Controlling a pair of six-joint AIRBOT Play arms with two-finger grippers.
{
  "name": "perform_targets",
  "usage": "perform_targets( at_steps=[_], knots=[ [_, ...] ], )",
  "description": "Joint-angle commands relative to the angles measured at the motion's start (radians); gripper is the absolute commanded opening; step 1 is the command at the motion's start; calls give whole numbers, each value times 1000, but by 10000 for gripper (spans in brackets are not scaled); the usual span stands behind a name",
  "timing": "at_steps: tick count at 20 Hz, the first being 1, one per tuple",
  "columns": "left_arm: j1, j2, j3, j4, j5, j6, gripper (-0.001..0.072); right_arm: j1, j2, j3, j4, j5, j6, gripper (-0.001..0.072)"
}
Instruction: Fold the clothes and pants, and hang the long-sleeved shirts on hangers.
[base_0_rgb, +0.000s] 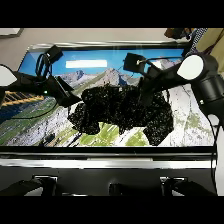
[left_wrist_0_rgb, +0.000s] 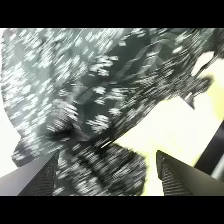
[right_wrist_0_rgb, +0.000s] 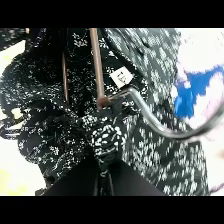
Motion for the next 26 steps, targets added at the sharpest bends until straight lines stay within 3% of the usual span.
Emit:
perform_targets(
  at_steps=[1,3,5,11,12,13,14,15,16,19,20,21,22,26],
  knots=[
    [1,-2,-19,62,51,214,710,1,-21,0,72,2,-142,17],
    [-7,-11,-28,41,75,312,709,1,-23,0,83,2,-156,17],
    [-10,-27,-35,14,87,357,710,1,-24,0,102,3,-156,17],
    [-29,-95,-37,-88,92,362,707,1,-24,0,117,5,-156,17],
    [-35,-102,-37,-88,92,362,660,1,-24,0,119,6,-156,17],
    [-41,-106,-37,-89,92,362,484,1,-24,0,121,6,-156,17],
    [-43,-107,-37,-89,92,362,239,1,-24,0,124,6,-156,17],
    [-44,-106,-37,-89,92,362,56,1,-24,0,124,6,-156,18],
    [-43,-106,-37,-88,91,362,20,1,-24,0,124,6,-155,18],
    [-43,-104,-36,-88,92,362,18,1,-23,0,124,5,-129,36],
    [-44,-102,-36,-89,91,362,18,1,-20,0,119,5,-91,146],
    [-44,-100,-36,-88,92,362,18,-2,-13,0,105,-3,-58,319],
    [-44,-97,-36,-88,92,362,18,-2,-1,0,85,-10,-32,400],
    [-44,-82,-36,-88,92,362,18,-51,100,1,26,-22,4,467]
  ],
)
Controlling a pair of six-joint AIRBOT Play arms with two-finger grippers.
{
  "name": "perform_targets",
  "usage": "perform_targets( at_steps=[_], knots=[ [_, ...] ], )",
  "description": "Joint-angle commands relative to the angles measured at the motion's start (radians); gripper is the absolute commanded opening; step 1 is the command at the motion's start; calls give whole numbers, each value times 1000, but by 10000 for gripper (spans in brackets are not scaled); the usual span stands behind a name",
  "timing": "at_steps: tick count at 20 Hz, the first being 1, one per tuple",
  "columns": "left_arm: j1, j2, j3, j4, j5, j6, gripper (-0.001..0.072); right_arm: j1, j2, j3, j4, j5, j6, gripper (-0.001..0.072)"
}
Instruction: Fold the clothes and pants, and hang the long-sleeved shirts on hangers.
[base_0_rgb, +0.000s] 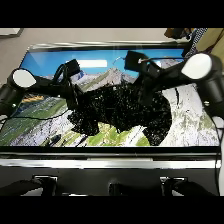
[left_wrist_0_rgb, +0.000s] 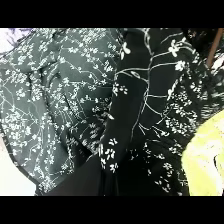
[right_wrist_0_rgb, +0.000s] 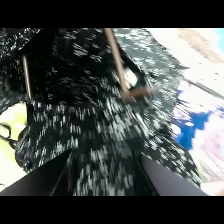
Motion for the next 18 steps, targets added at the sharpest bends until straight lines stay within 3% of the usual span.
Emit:
perform_targets(
  at_steps=[1,4,7,9,15,18],
  knots=[
    [0,16,0,0,-4,8,18,-67,89,0,-42,-17,64,540],
    [0,46,0,0,-5,22,17,-219,171,0,-41,18,117,548],
    [-2,84,0,-1,-5,47,17,-413,186,-6,26,109,115,545],
    [-2,105,0,-1,-5,50,17,-496,184,-54,90,98,69,546],
    [-2,131,0,-55,-5,86,17,-468,60,-189,179,56,-113,557],
    [-2,131,0,-62,-5,86,17,-402,-42,-189,213,-60,-151,565]
  ],
)
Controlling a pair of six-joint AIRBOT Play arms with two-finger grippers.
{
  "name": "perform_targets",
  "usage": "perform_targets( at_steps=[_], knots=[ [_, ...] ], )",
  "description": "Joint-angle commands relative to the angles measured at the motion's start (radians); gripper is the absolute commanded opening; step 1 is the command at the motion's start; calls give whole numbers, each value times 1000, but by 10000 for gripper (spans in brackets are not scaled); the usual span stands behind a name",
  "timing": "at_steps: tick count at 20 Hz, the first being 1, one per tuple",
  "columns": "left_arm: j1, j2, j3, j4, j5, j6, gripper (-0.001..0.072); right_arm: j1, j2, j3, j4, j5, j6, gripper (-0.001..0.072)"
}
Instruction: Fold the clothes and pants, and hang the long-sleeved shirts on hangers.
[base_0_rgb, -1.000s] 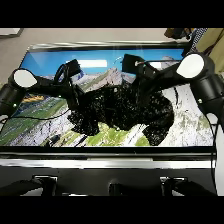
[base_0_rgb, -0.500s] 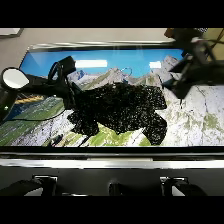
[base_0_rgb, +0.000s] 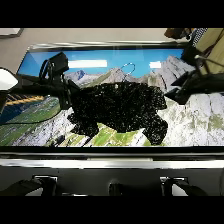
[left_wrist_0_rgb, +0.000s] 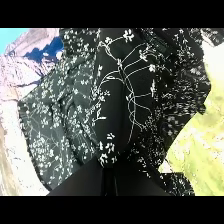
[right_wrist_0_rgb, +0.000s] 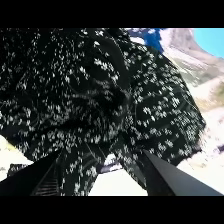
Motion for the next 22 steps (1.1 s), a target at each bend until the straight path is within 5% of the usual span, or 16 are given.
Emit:
perform_targets(
  at_steps=[1,6,14,19,22],
  knots=[
    [0,4,0,-18,0,8,16,63,-106,-16,68,-133,-101,565],
    [0,4,0,-19,0,7,17,125,-180,-16,127,-285,-158,563],
    [0,3,0,-21,-4,7,17,125,-255,-16,231,-238,-192,553],
    [0,3,0,-29,-10,7,17,125,-246,-16,228,-103,-251,70],
    [0,3,0,-43,-11,3,21,122,-205,-16,206,-55,-250,20]
  ],
)
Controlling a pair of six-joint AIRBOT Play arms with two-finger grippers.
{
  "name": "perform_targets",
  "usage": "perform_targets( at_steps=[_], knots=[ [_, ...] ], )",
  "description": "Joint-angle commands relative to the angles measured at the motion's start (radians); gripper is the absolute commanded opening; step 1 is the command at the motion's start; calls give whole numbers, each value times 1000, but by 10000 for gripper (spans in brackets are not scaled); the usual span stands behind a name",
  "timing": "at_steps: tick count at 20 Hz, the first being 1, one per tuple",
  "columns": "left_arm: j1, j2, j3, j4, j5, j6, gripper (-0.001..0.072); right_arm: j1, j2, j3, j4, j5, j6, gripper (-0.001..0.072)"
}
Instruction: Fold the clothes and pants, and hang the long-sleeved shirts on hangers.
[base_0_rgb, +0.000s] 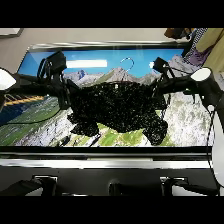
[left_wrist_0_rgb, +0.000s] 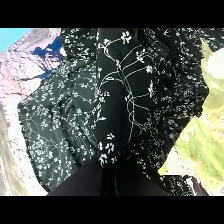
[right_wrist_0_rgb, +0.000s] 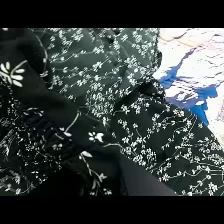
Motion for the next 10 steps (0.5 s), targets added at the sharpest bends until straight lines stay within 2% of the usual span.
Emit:
perform_targets(
  at_steps=[1,2,4,7,8,10],
  knots=[
    [-1,0,0,-19,-2,-1,25,-1,52,0,-23,79,-5,19],
    [-1,0,0,-18,-1,-1,86,-1,81,0,-55,79,26,18],
    [0,-1,0,-18,4,-11,285,-1,148,0,-124,92,87,16],
    [0,-1,0,9,56,-142,571,-1,257,0,-225,105,172,15],
    [0,0,0,18,84,-188,612,-1,293,0,-253,109,194,14],
    [1,0,0,20,131,-222,613,-1,354,0,-299,119,242,14]
  ],
)
